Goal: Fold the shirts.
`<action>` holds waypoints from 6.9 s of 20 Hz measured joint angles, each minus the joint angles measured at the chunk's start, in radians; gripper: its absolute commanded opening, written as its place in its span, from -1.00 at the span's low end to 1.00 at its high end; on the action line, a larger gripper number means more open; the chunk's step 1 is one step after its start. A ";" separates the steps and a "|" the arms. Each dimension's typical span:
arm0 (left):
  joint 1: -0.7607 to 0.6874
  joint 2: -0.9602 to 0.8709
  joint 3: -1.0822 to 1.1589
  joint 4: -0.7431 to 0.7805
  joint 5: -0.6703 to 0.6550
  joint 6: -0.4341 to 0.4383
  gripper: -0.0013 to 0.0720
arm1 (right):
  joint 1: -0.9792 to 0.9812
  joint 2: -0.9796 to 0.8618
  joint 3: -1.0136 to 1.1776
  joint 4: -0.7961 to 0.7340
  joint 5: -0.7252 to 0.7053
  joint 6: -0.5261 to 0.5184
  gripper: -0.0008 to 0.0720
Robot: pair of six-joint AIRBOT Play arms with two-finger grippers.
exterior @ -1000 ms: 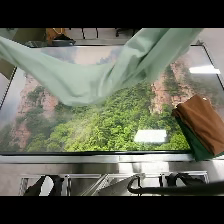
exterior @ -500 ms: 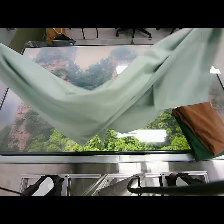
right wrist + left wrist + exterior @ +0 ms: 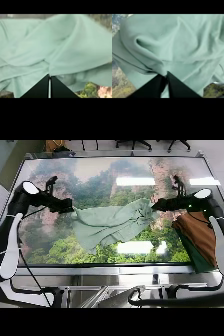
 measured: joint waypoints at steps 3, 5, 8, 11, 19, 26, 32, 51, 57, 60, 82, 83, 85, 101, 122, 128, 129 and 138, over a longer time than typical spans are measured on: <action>0.006 -0.058 0.057 0.019 -0.052 -0.024 0.95 | 0.005 -0.043 -0.027 0.005 0.008 -0.012 -0.93; 0.021 -0.057 0.085 0.023 -0.127 -0.034 0.95 | 0.006 -0.052 -0.034 0.006 0.008 -0.017 -0.93; 0.033 0.021 0.007 0.029 -0.191 -0.041 0.95 | 0.007 -0.057 -0.040 0.014 0.012 -0.029 -0.93; 0.013 0.162 -0.229 0.006 -0.165 -0.047 0.95 | 0.008 -0.059 -0.042 0.035 0.012 -0.037 -0.93; -0.109 0.402 -0.850 -0.299 0.280 -0.039 0.95 | 0.009 -0.060 -0.042 0.054 0.019 -0.087 -0.93; -0.183 0.418 -0.985 -0.399 0.519 -0.047 -0.36 | 0.009 -0.060 -0.042 0.071 0.023 -0.130 -0.93; -0.208 0.328 -0.839 -0.404 0.558 -0.031 -0.93 | 0.006 -0.042 -0.042 0.121 0.024 -0.164 -0.93; 0.597 0.861 0.375 -0.408 0.213 0.016 -0.93 | -0.180 0.698 0.533 0.085 -0.267 -0.171 -0.94; 0.447 0.660 0.381 -0.388 0.009 0.021 -0.93 | -0.183 0.505 0.579 0.106 -0.202 -0.168 -0.94; 0.318 0.501 0.269 -0.303 -0.019 0.026 -0.93 | -0.168 0.296 0.568 0.144 -0.127 -0.167 -0.94; 0.234 -0.462 0.531 -0.096 0.056 0.122 -0.93 | -0.030 -0.497 0.525 -0.155 -0.219 0.018 -0.94; 0.232 -0.465 0.520 -0.069 0.045 0.119 -0.93 | -0.030 -0.499 0.523 -0.173 -0.213 0.024 -0.94; 0.225 -0.466 0.489 -0.032 0.043 0.112 -0.93 | -0.030 -0.499 0.522 -0.186 -0.210 0.032 -0.94; 0.196 -0.417 0.547 0.015 -0.158 0.024 0.14 | -0.031 -0.372 0.520 -0.352 -0.109 0.105 -0.18; 0.239 0.185 -0.655 0.033 0.078 0.018 -0.93 | -0.239 0.206 -0.352 -0.370 0.141 0.338 0.60; 0.240 0.192 -0.513 -0.002 0.050 0.036 -0.93 | -0.138 0.214 -0.526 -0.297 0.093 0.300 0.59; 0.239 0.192 -0.501 -0.008 0.047 0.037 -0.93 | -0.109 0.215 -0.543 -0.273 0.081 0.293 0.59; 0.239 0.193 -0.472 0.027 0.013 0.040 -0.93 | 0.004 0.242 -0.533 -0.107 -0.003 0.172 -0.93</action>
